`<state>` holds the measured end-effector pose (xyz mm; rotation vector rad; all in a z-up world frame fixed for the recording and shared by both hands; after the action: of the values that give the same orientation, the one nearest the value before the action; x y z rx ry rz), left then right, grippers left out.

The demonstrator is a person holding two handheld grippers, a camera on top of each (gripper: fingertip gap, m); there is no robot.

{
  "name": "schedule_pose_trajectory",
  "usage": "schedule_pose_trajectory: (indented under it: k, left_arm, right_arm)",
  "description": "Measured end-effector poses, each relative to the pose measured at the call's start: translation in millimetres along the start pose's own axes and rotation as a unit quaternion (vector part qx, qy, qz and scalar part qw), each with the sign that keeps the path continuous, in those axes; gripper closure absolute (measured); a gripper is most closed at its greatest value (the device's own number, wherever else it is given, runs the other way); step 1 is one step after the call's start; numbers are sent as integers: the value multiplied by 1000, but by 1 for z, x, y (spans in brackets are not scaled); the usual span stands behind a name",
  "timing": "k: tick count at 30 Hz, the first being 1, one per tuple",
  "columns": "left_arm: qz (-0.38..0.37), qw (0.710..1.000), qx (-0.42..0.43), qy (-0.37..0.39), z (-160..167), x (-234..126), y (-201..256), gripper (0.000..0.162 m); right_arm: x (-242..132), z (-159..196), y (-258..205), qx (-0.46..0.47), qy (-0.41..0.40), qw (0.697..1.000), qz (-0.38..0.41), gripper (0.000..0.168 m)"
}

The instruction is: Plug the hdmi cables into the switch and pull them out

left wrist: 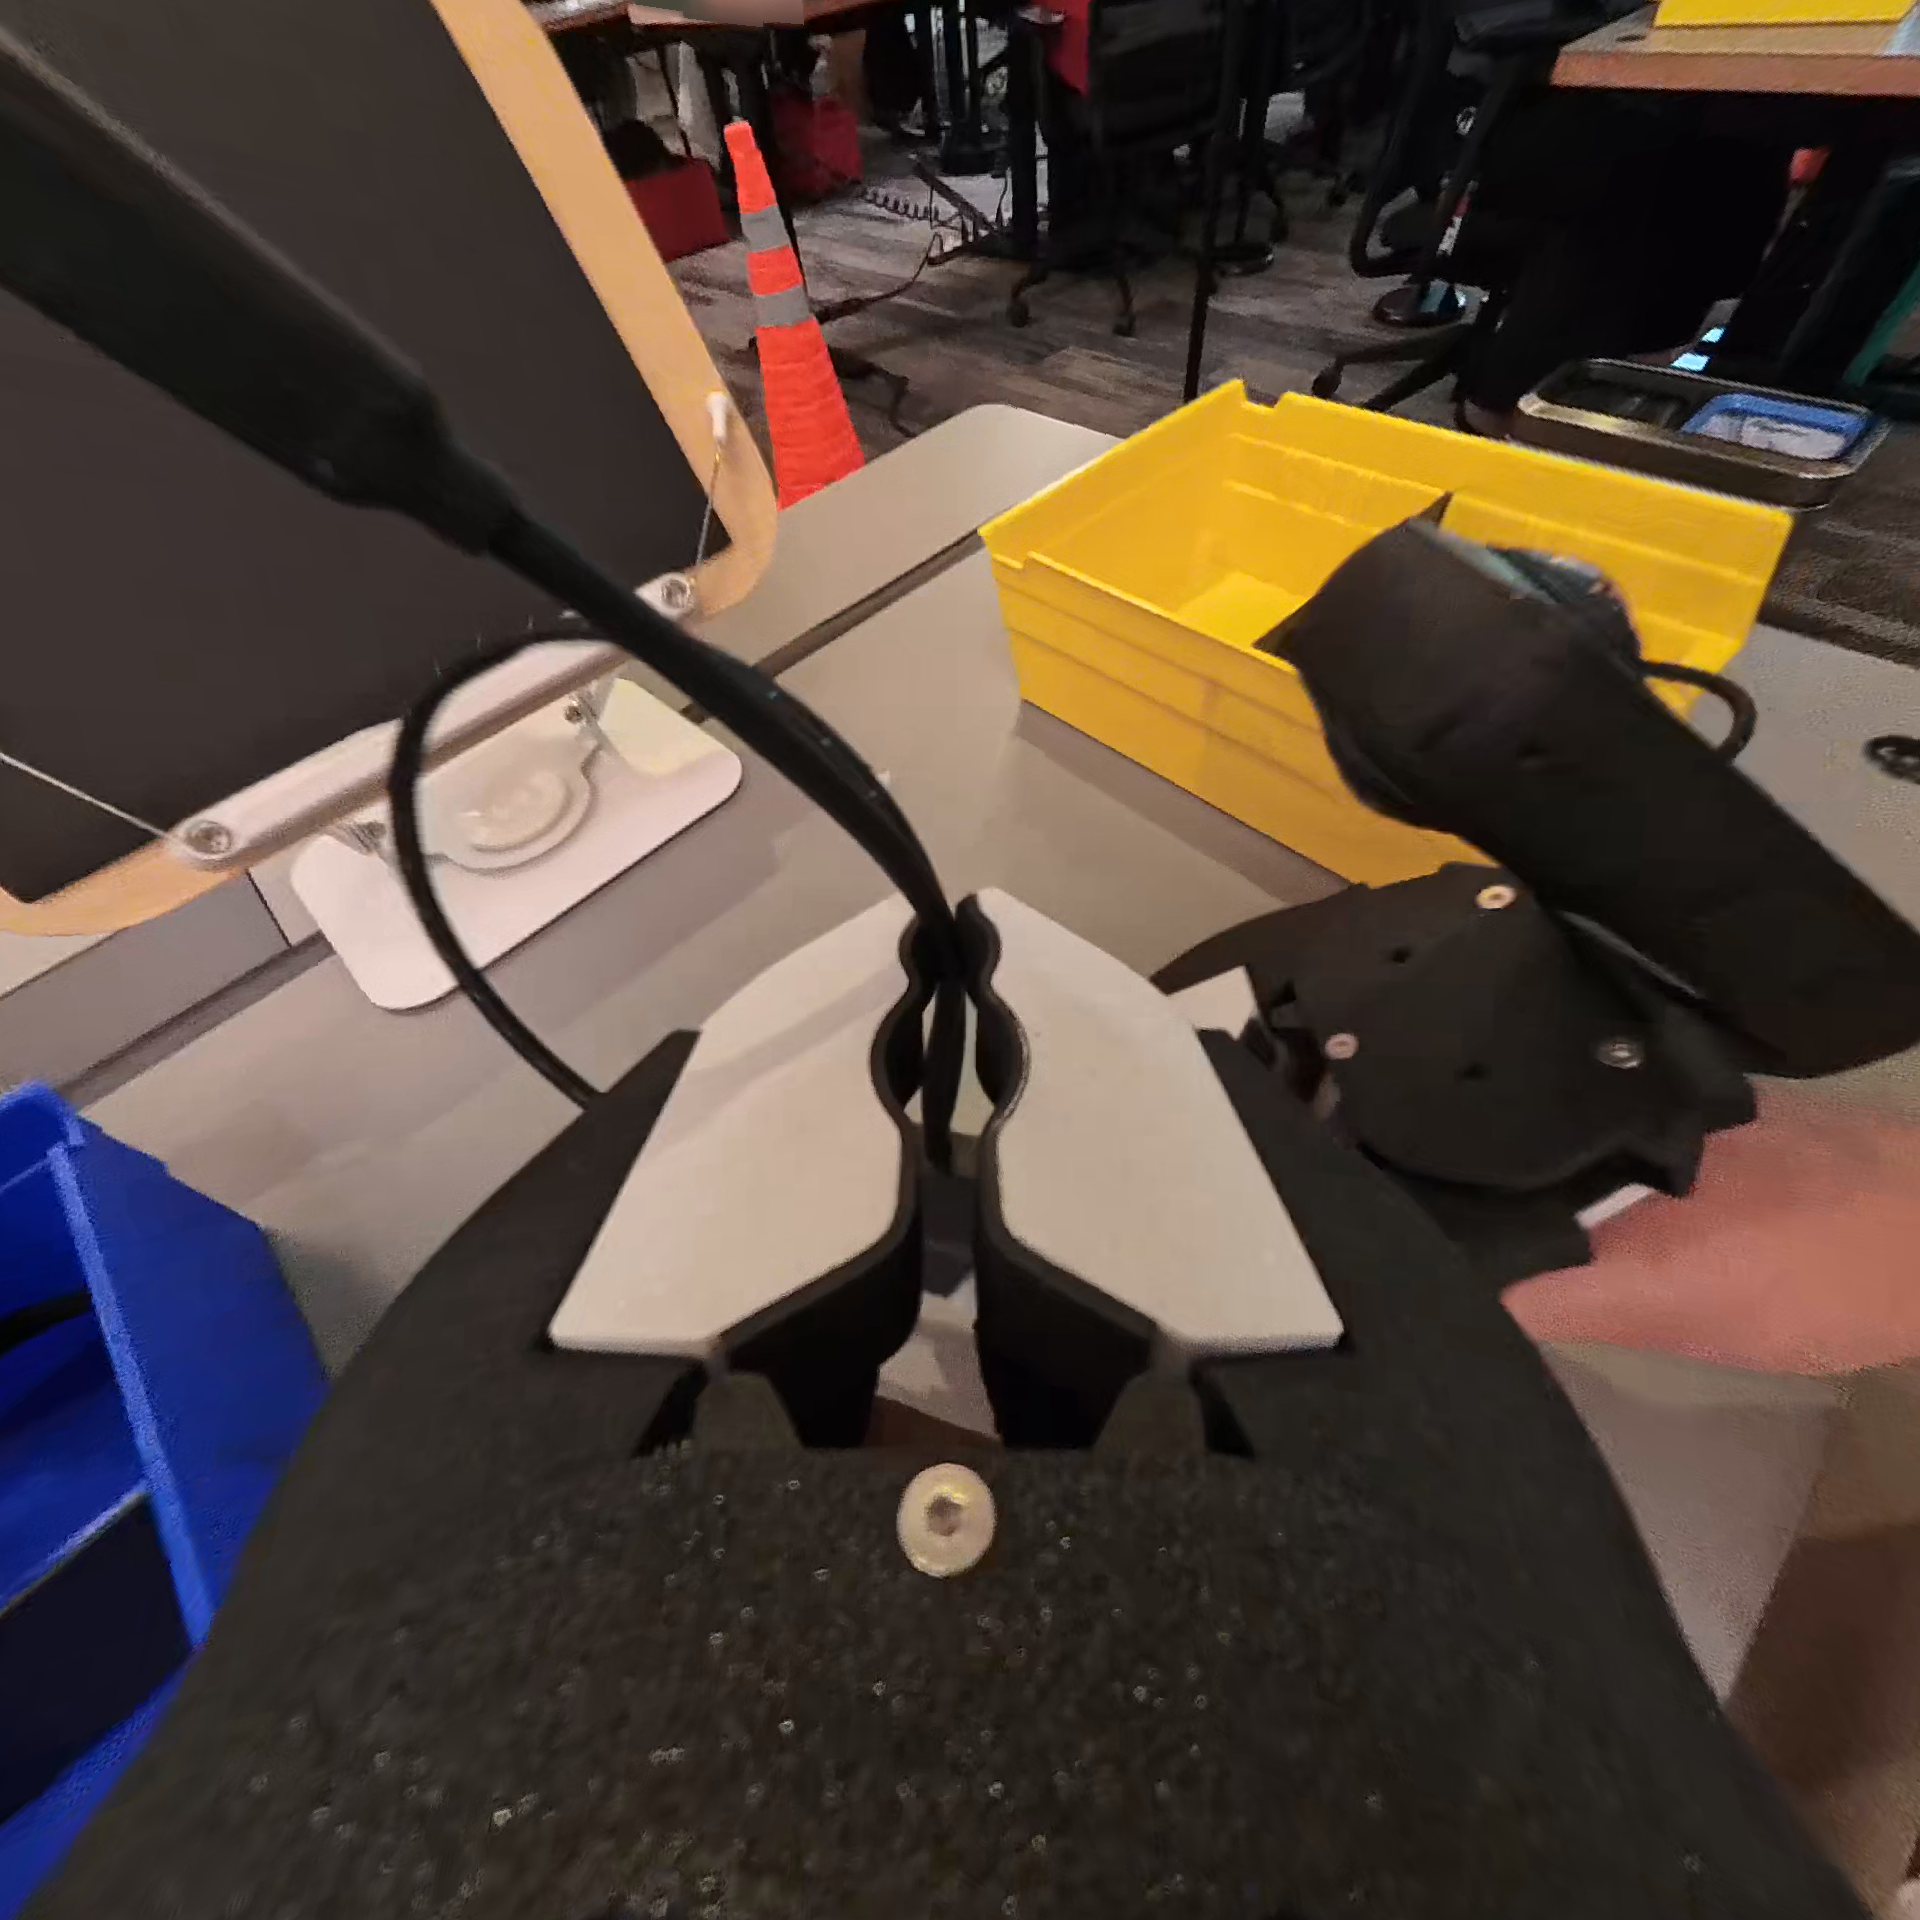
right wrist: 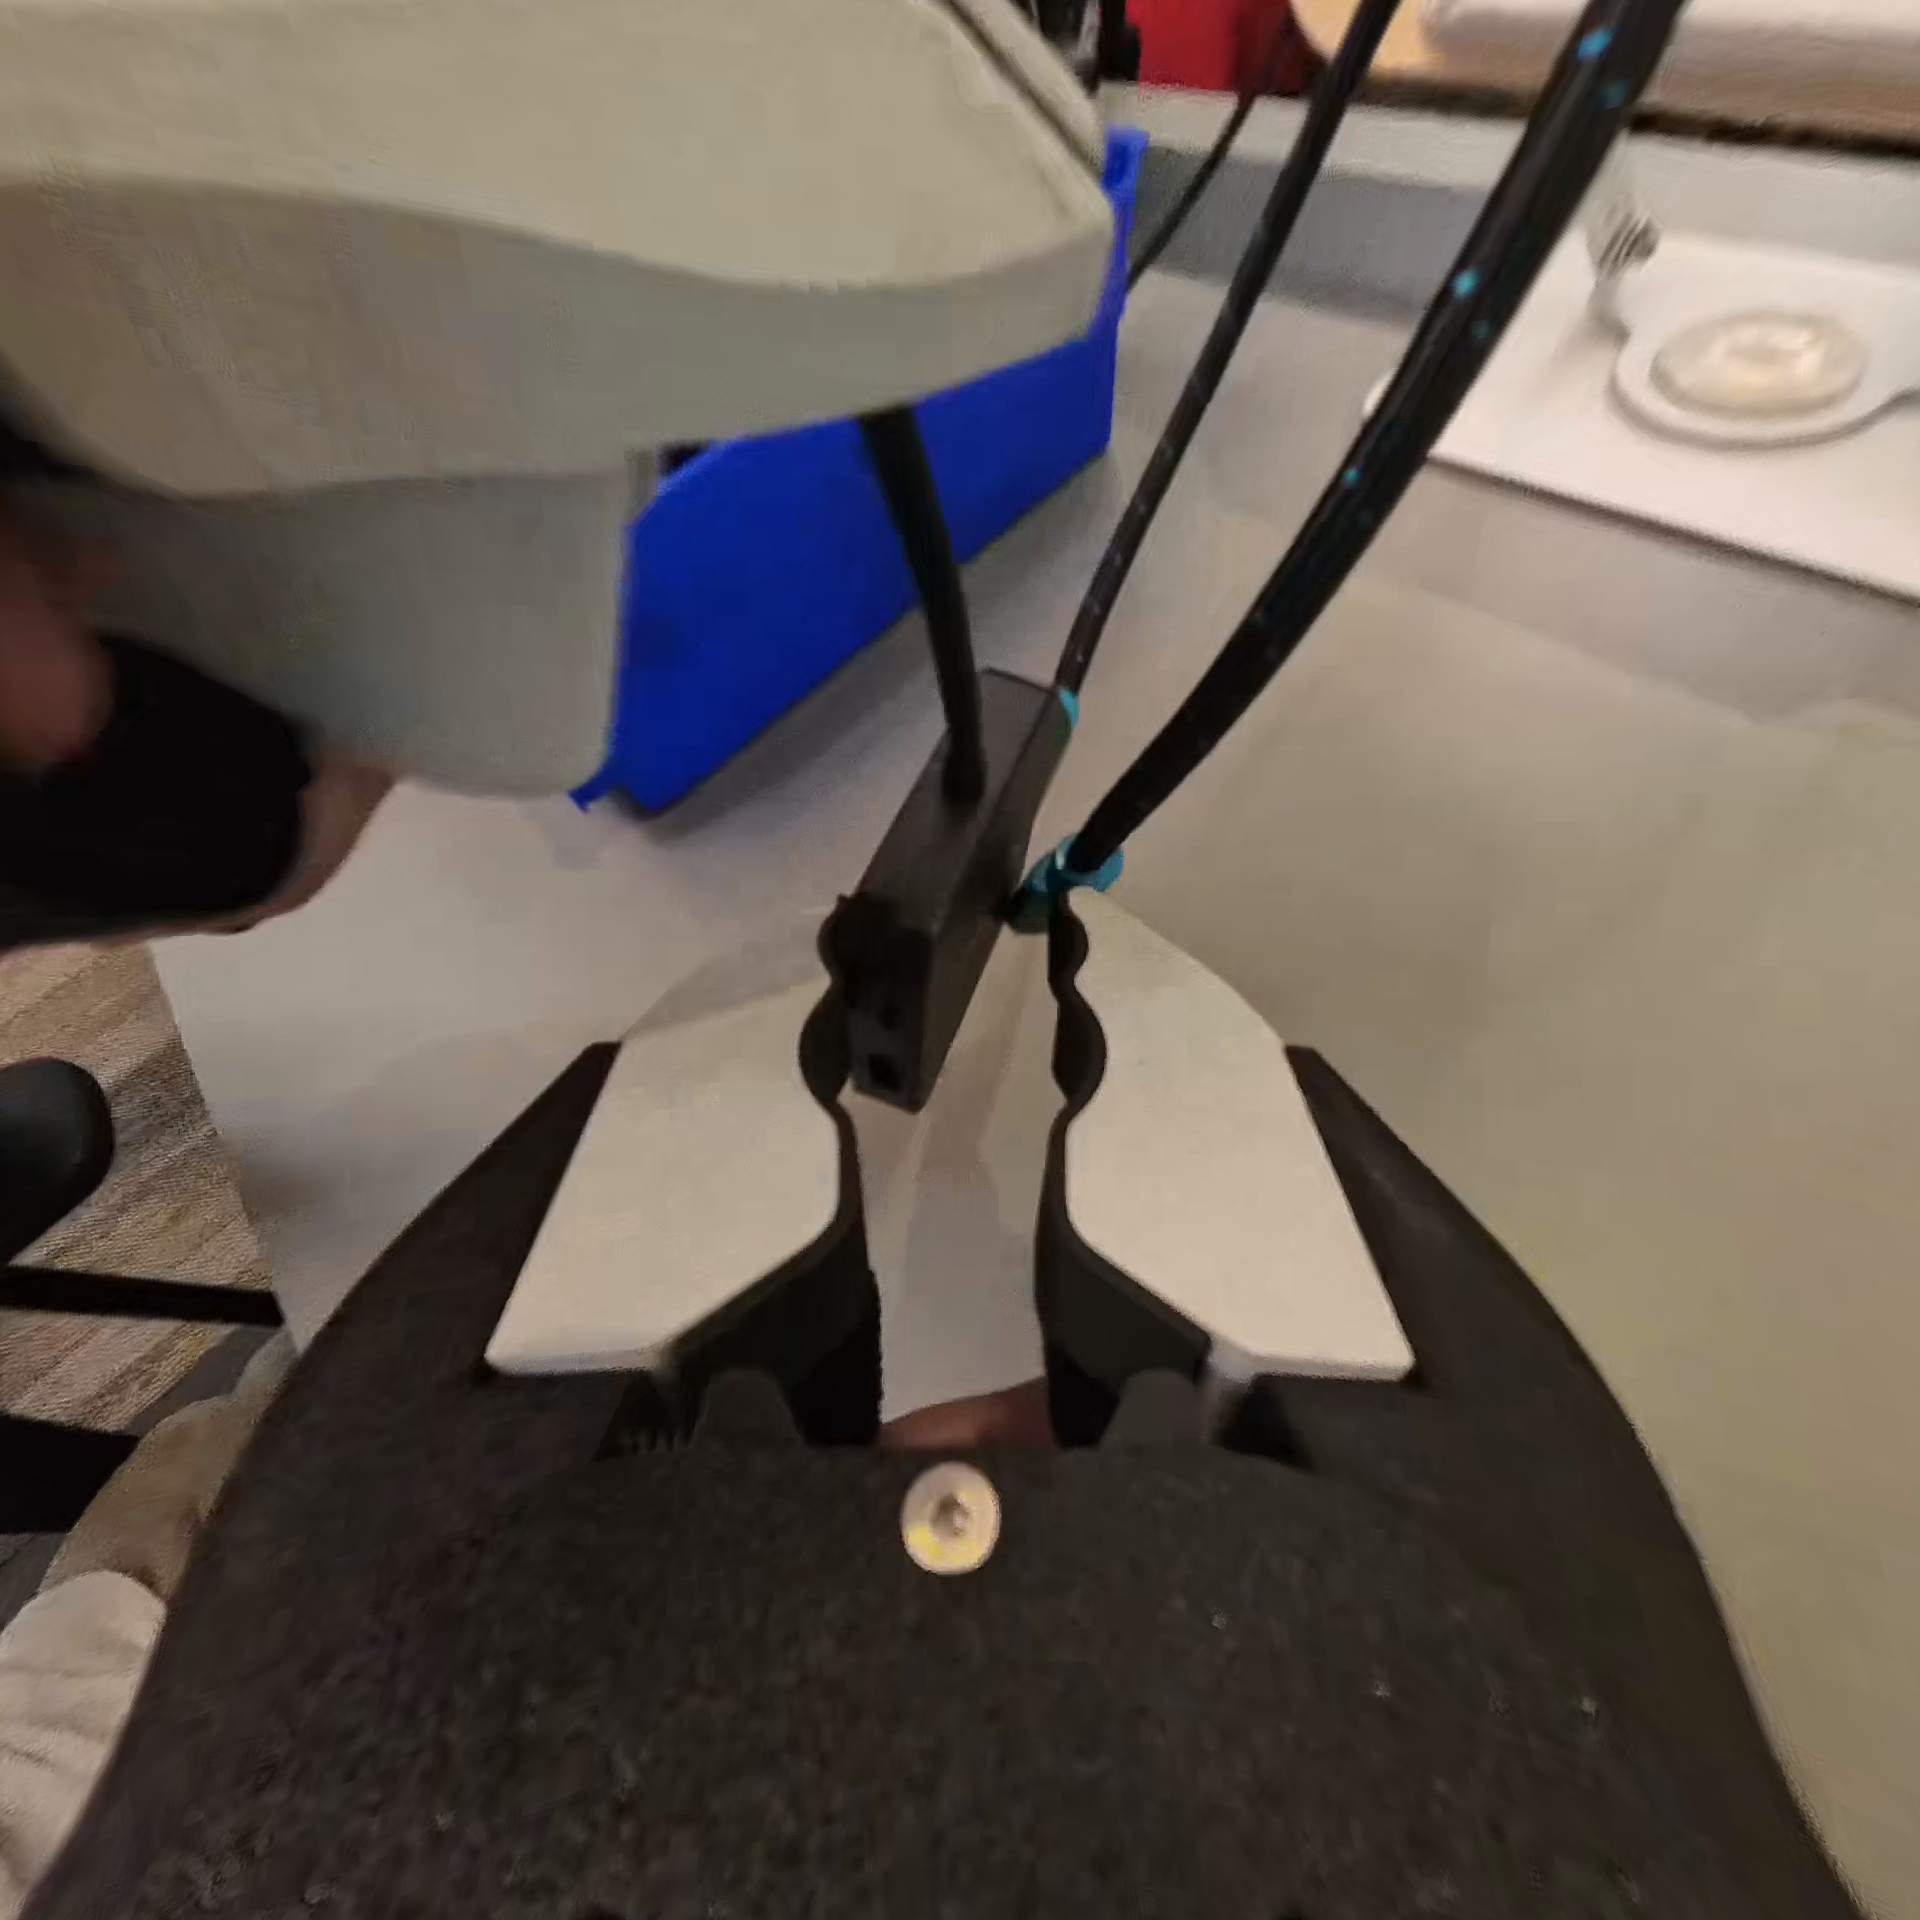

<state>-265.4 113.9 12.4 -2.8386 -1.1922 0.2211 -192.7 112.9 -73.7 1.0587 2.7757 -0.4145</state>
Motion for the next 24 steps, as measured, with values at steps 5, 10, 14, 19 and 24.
schedule_pose_trajectory:
  k: [5,10,14,19,24]
  left_arm:
    - [31,999,-30,0,12,-3,8,158]
    - [62,990,-118,36,28,-27,5,133]
    - [55,970,-224,76,59,-46,-5,136]
    - [90,914,-374,128,80,-44,-13,131]
    - [166,865,-420,219,75,-43,2,126]
  right_arm:
    - [-6,18,12,-29,24,999,26,155]
    - [-24,32,34,45,74,996,5,155]
    - [-34,29,48,162,138,974,-80,155]
    - [-46,12,38,232,259,912,-217,155]
    - [-44,9,23,303,290,865,-276,156]
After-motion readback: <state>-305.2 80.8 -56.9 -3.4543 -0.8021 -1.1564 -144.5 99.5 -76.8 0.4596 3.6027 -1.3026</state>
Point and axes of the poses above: each gripper's, where its closed fingertips meet, x out along the fingers, z out of its underside, y = z × x across the jaws, the point moved 8 cm from there along -x, back along the fingers, and after that the axes turned 15 degrees about y, right-handed, at the moved point
